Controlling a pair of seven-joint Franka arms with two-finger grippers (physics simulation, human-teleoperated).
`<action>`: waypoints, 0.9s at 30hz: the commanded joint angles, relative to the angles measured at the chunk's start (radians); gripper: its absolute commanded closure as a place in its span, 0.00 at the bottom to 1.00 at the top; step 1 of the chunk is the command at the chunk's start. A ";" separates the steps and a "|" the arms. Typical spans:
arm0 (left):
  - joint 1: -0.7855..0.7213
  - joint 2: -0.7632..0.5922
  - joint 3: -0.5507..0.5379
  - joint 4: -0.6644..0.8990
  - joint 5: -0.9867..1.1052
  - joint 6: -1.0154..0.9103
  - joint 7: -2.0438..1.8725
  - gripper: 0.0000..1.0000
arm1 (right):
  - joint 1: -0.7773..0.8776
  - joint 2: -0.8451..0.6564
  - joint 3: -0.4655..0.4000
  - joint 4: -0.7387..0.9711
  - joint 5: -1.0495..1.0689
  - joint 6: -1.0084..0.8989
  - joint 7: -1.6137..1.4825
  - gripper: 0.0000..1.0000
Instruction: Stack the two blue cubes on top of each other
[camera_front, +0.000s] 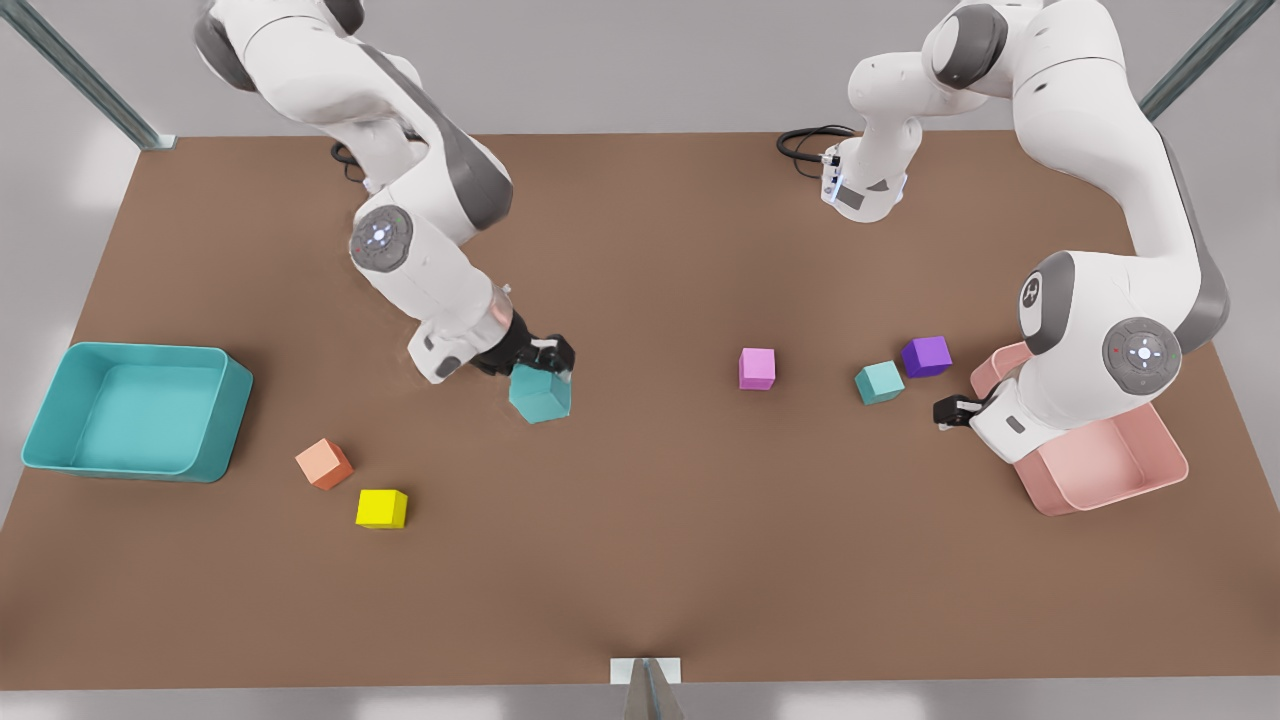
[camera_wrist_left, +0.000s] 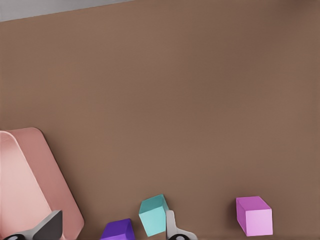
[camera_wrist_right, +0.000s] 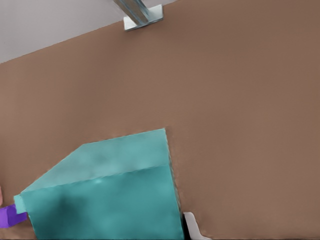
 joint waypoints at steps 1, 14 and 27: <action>0.005 -0.001 0.000 0.002 0.001 0.000 0.004 0.00 | 0.182 0.134 -0.006 0.199 -0.169 -0.314 0.127 0.79; -0.002 -0.001 0.000 0.000 0.001 0.000 -0.002 0.00 | 0.504 0.590 -0.339 0.377 -0.229 0.263 0.065 0.79; 0.079 -0.127 -0.072 -0.340 -0.004 0.041 -0.223 0.00 | 0.616 0.694 -0.347 0.374 -0.280 0.404 0.024 0.60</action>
